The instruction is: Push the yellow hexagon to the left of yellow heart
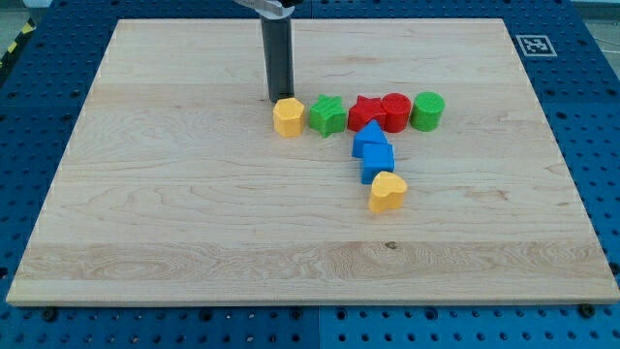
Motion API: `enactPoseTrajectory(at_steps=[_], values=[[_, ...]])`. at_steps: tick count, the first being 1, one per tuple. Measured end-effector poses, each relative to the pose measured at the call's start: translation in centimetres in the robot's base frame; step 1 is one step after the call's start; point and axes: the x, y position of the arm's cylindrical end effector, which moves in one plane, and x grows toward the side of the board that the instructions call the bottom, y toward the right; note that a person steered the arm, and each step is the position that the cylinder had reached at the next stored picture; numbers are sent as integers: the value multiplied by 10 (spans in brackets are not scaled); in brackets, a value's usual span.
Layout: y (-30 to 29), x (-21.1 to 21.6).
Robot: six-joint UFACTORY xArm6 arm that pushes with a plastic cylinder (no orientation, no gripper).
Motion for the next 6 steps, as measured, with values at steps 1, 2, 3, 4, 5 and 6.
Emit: enactPoseTrajectory(at_steps=[1, 2, 3, 4, 5, 6], values=[[0, 5], [-1, 7], [-1, 28], [1, 47], [7, 73], [20, 88]])
